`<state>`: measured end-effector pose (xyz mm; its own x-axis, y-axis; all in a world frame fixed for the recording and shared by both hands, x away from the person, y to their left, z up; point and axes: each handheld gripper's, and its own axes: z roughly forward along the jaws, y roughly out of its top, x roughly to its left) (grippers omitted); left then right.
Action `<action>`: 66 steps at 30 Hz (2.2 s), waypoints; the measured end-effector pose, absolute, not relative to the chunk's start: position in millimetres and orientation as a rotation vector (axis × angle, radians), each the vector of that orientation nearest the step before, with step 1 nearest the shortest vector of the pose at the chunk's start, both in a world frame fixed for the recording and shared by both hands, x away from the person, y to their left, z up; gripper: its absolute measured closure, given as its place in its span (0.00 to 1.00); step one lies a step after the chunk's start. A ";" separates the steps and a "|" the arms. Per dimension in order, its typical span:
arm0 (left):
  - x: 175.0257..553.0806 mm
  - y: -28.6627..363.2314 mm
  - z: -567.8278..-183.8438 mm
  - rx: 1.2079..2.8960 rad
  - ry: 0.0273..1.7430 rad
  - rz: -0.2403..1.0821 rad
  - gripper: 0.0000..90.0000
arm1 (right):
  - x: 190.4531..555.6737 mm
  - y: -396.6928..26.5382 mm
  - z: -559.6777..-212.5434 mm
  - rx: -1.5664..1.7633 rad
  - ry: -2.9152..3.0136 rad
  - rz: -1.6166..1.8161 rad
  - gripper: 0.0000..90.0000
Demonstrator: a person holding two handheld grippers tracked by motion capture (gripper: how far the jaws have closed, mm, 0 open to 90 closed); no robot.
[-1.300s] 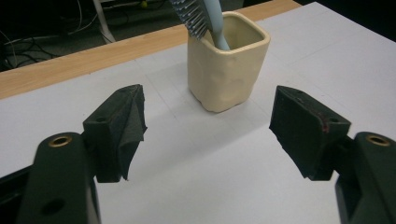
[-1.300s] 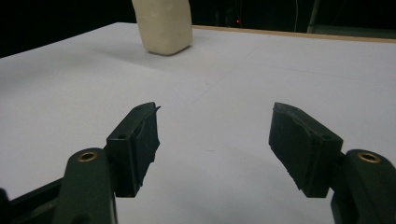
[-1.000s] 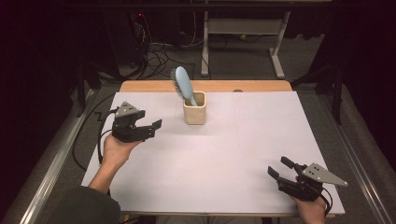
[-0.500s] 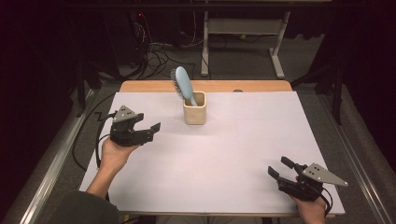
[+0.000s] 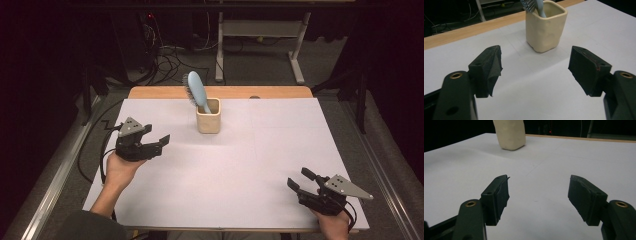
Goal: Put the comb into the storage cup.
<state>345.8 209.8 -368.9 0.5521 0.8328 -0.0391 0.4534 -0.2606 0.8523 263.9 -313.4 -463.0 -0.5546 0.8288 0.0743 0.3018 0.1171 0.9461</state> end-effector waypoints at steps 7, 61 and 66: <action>342.6 212.3 -370.8 1.891 1.052 0.531 0.30 | 264.0 -313.7 -463.0 1.095 1.921 1.443 0.37; 315.3 236.2 -397.1 1.870 1.107 0.537 0.30 | 263.5 -313.4 -462.8 1.092 1.918 1.440 0.37; 314.1 239.5 -399.9 1.859 1.117 0.529 0.30 | 263.5 -313.3 -462.9 1.091 1.919 1.440 0.37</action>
<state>314.1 239.5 -399.9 0.5051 0.8597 -0.0763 0.4861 -0.2103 0.8482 263.5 -313.3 -462.9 -0.5532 0.8300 0.0710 0.3003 0.1192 0.9464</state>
